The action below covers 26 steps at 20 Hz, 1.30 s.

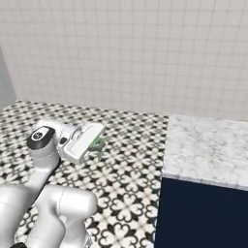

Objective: Take a straw from the drawer in front and place it inside the glass cup on the dining counter.

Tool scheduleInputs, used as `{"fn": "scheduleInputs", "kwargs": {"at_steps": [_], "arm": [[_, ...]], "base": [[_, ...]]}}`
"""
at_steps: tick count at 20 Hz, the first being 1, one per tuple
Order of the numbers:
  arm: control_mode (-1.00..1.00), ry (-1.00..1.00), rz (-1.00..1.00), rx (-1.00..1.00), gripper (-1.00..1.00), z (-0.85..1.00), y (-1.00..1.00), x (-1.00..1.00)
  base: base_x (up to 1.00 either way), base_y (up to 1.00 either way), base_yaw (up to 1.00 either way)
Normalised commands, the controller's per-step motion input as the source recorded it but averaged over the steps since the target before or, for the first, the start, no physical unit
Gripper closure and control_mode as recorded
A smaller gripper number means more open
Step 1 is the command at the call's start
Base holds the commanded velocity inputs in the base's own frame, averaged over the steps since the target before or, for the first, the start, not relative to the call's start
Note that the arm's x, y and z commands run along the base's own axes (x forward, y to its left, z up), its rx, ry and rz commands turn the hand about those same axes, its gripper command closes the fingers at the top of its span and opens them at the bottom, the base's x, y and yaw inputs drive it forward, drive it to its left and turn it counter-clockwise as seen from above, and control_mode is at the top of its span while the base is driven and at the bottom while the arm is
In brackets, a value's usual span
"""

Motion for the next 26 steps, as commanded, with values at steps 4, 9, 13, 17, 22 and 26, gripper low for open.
{"fn": "scheduleInputs", "kwargs": {"at_steps": [4,9,13,17,22,26], "arm": [[1.00,0.00,0.00,0.00,1.00,0.00,0.00,0.00],[1.00,0.00,0.00,0.00,1.00,0.00,0.00,0.00],[1.00,0.00,0.00,0.00,1.00,0.00,0.00,0.00],[1.00,0.00,0.00,0.00,1.00,0.00,0.00,0.00],[1.00,0.00,0.00,0.00,1.00,0.00,0.00,0.00],[1.00,0.00,0.00,0.00,1.00,0.00,0.00,0.00]], "base": [[1.00,0.87,-0.47],[1.00,0.80,-0.50],[1.00,0.74,-0.51],[1.00,0.73,-0.54],[0.98,0.76,-0.53],[0.87,0.81,-0.55]]}}
